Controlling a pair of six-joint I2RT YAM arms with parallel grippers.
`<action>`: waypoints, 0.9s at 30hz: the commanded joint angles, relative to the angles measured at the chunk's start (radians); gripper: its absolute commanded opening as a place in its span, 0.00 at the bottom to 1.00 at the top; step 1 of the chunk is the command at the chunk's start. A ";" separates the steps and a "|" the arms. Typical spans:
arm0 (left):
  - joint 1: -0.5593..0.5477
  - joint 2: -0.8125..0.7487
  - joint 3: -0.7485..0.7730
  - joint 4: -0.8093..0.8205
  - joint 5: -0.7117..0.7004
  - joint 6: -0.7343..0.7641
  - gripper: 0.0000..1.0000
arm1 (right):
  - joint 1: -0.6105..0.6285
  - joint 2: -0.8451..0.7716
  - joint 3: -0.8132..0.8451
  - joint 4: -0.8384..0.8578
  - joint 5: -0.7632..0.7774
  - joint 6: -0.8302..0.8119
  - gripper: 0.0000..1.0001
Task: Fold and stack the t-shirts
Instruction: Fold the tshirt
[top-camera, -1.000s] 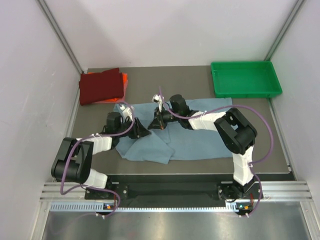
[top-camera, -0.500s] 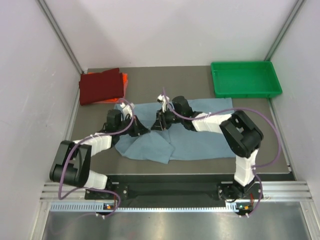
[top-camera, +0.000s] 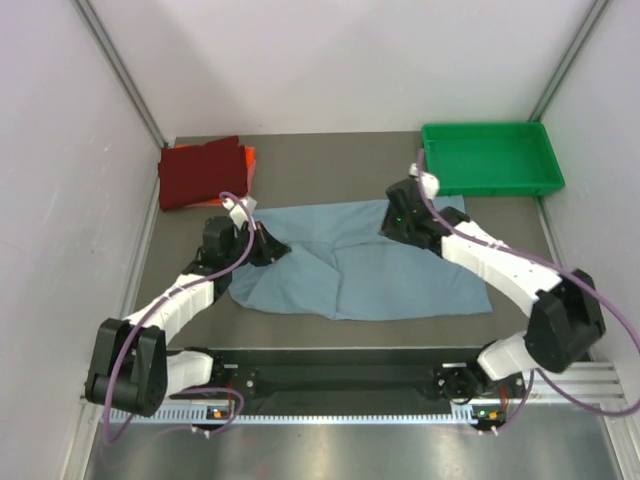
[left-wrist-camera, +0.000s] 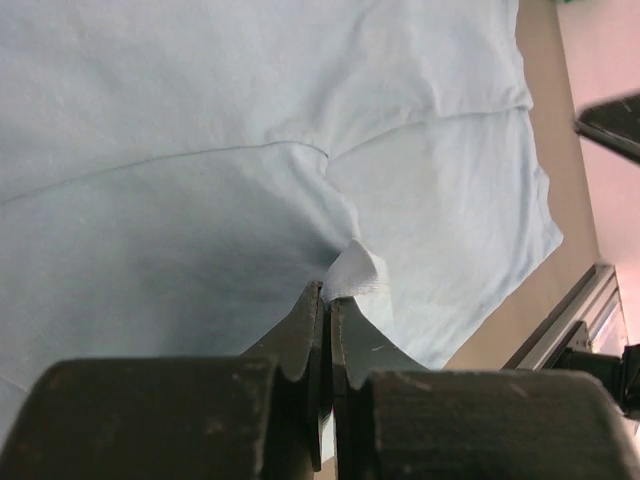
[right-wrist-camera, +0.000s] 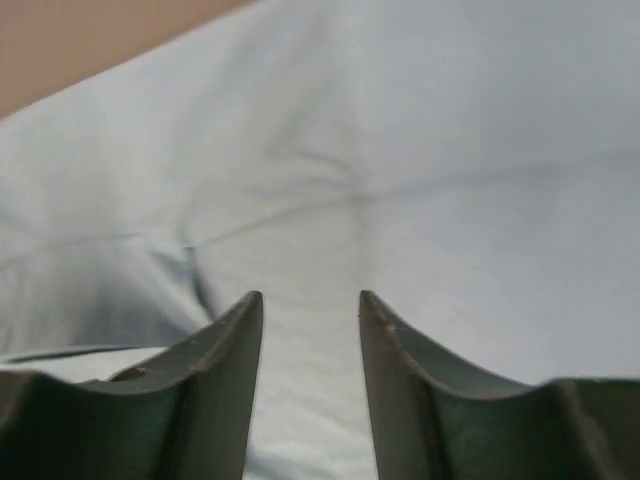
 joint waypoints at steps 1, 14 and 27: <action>-0.004 -0.042 -0.011 0.052 -0.037 -0.041 0.00 | -0.065 -0.145 -0.021 -0.392 0.279 0.338 0.45; -0.002 -0.009 0.069 0.033 -0.048 -0.100 0.00 | -0.461 -0.309 -0.226 -0.598 0.264 0.389 0.52; -0.004 -0.015 0.048 0.113 -0.034 -0.176 0.00 | -0.598 -0.242 -0.424 -0.499 0.184 0.503 0.44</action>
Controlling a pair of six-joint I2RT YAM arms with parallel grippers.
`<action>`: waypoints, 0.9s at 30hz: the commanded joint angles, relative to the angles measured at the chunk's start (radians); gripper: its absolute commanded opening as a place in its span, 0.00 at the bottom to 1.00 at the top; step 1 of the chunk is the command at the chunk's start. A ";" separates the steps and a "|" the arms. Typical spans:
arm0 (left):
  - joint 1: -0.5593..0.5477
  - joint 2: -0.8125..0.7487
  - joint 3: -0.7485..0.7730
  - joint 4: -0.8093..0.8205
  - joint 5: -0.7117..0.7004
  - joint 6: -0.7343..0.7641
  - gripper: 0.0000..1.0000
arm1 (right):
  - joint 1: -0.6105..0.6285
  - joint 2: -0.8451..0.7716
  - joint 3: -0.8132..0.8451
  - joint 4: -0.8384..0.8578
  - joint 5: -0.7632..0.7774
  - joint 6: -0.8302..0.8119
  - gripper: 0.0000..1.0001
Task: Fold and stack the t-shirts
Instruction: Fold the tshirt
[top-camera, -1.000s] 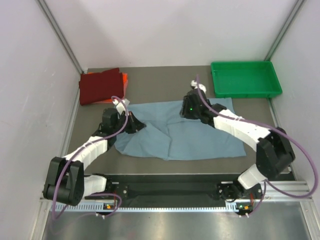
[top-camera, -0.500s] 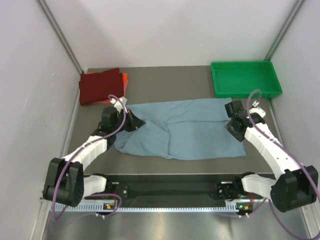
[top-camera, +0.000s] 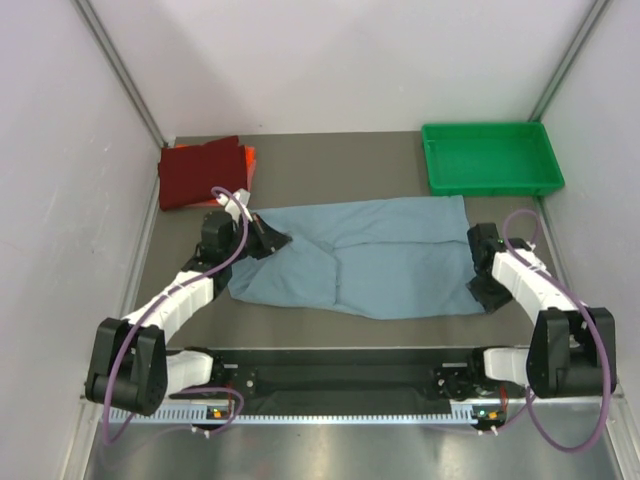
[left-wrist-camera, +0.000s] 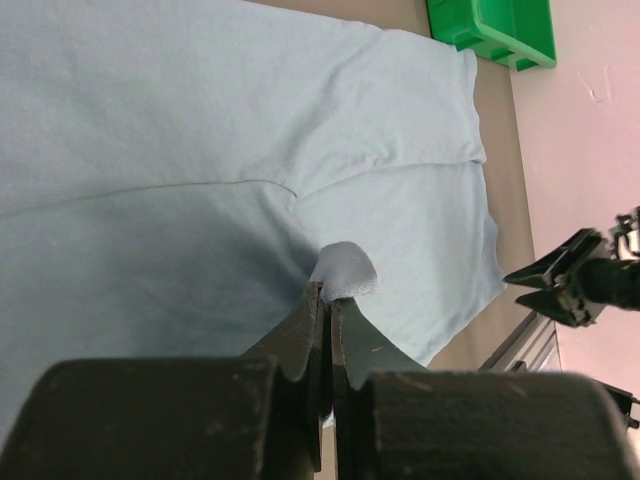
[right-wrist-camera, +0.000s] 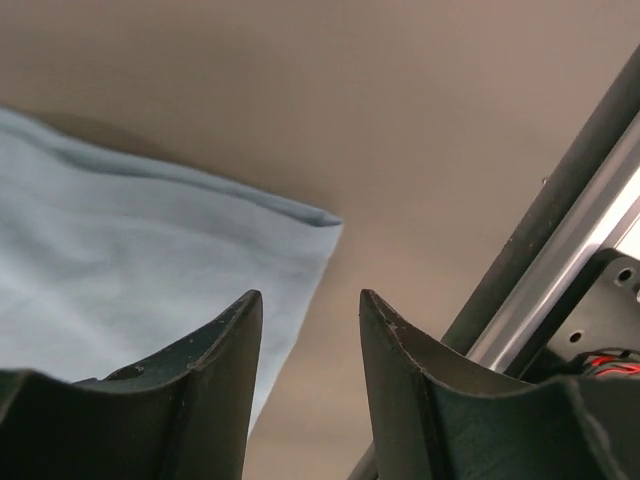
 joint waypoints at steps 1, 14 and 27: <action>-0.004 -0.010 0.013 0.077 0.010 -0.017 0.00 | -0.020 -0.022 -0.062 0.077 -0.007 0.094 0.44; -0.004 -0.039 -0.004 0.069 0.011 -0.025 0.00 | -0.020 0.004 -0.130 0.149 0.071 0.203 0.05; -0.002 -0.095 0.047 -0.018 -0.088 -0.008 0.00 | -0.018 -0.035 -0.079 0.268 0.049 -0.068 0.00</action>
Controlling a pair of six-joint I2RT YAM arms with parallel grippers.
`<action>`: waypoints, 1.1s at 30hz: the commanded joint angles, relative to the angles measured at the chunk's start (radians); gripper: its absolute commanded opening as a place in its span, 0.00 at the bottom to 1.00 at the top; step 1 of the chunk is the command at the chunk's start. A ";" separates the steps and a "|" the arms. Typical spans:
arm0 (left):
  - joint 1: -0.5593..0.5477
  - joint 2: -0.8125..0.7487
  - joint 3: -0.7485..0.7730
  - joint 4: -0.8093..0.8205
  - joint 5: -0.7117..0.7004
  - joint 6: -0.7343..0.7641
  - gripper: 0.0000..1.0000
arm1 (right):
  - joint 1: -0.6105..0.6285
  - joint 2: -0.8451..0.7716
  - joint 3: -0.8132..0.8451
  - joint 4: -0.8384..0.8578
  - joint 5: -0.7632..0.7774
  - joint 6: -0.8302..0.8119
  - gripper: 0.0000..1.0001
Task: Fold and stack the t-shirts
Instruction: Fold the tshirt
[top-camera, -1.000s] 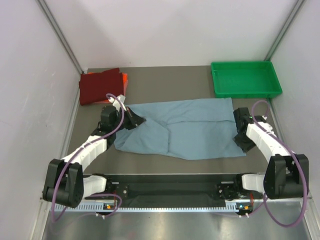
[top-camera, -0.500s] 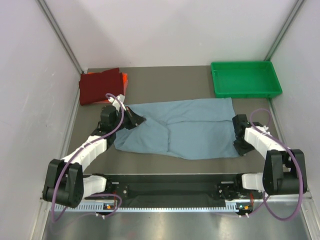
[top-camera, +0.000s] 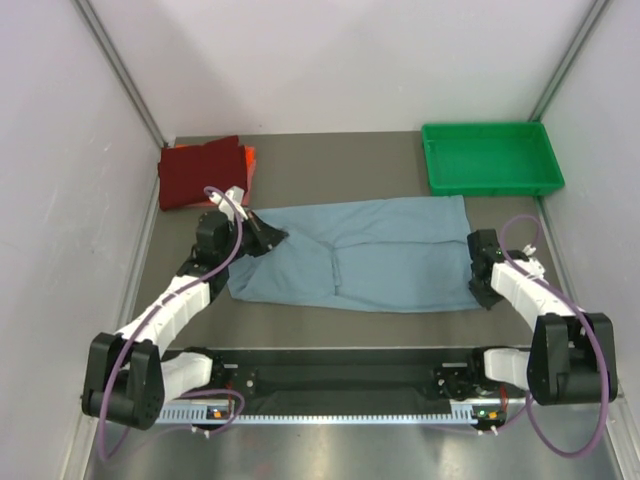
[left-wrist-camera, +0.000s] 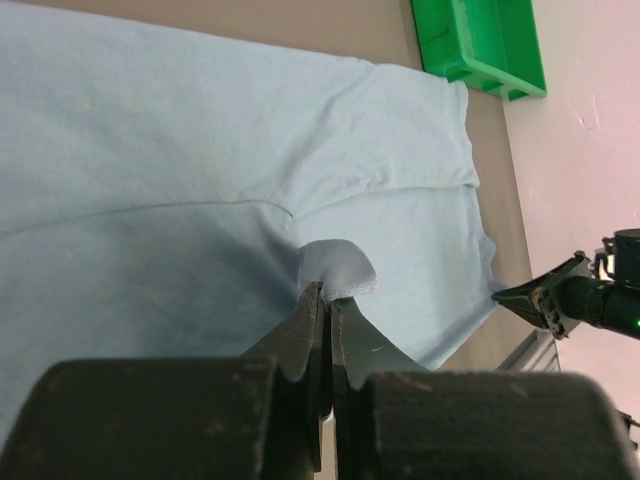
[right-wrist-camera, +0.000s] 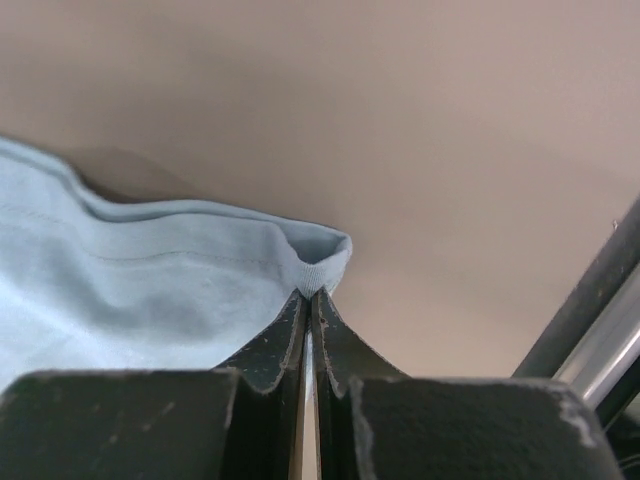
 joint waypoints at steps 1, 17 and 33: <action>-0.002 -0.023 0.052 -0.010 -0.051 0.016 0.00 | -0.008 0.011 0.072 0.058 0.012 -0.127 0.00; -0.001 -0.013 0.146 0.016 -0.201 0.088 0.00 | -0.008 0.142 0.285 0.165 0.003 -0.422 0.00; 0.018 0.092 0.223 0.094 -0.233 0.113 0.00 | -0.007 0.375 0.432 0.282 -0.093 -0.546 0.00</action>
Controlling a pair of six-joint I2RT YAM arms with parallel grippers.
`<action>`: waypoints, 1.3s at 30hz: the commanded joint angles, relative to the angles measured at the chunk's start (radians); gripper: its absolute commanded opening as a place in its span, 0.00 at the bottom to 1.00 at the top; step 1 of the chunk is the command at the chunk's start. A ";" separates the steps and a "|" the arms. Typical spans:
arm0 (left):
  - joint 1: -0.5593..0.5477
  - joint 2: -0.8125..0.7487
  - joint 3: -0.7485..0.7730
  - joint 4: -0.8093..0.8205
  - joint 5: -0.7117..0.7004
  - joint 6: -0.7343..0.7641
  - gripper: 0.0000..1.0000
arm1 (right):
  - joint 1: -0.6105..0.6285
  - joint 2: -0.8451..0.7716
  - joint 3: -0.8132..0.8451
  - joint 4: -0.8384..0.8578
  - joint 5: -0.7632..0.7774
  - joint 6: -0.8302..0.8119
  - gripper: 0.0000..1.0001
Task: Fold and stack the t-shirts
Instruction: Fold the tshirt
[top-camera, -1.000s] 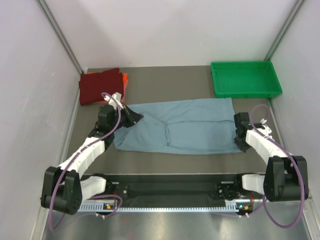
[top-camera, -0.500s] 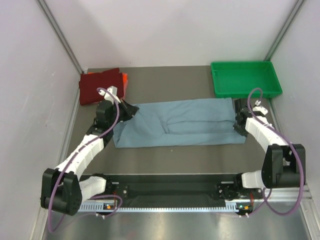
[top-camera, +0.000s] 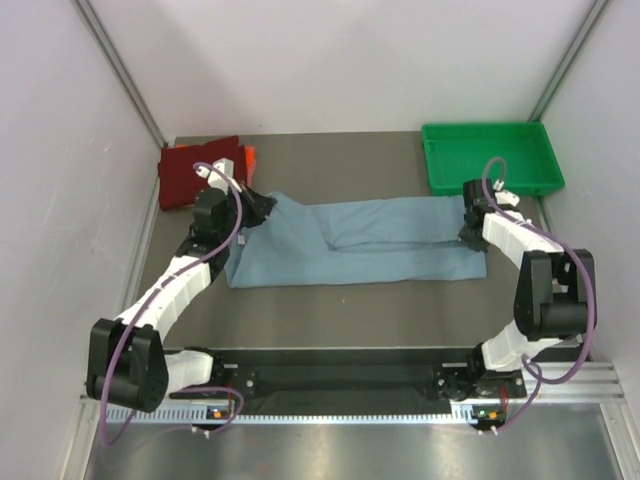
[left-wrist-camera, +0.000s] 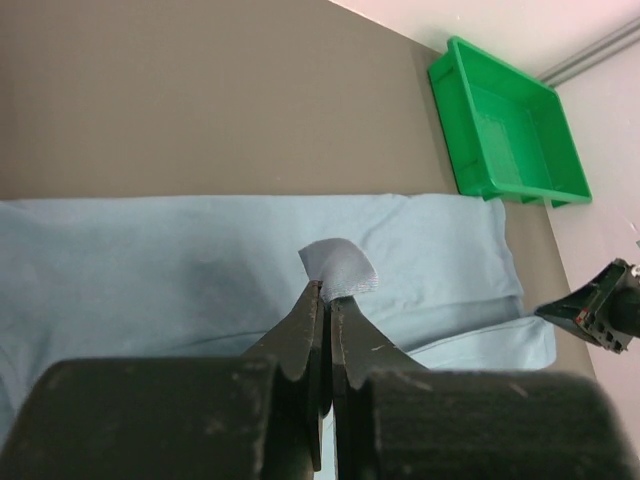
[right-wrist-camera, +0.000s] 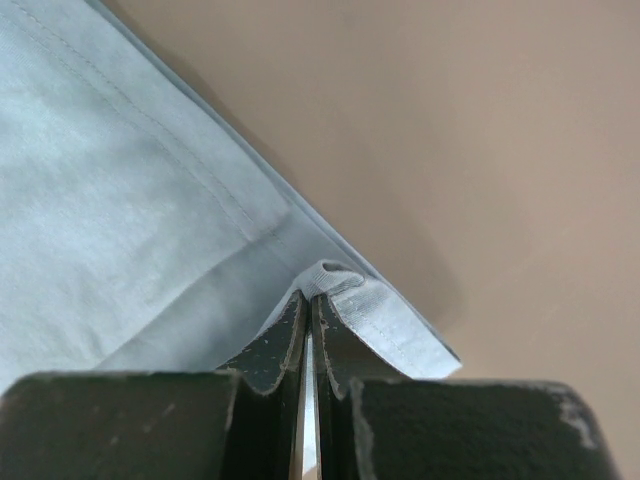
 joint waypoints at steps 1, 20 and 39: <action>0.007 0.020 0.045 0.076 -0.030 0.023 0.00 | -0.008 0.026 0.051 0.045 -0.006 -0.028 0.00; 0.036 0.058 0.027 0.133 -0.088 0.025 0.00 | -0.008 0.085 0.078 0.088 0.003 -0.016 0.00; 0.094 0.240 0.045 0.113 -0.083 0.077 0.00 | -0.008 0.114 0.078 0.162 -0.083 -0.009 0.11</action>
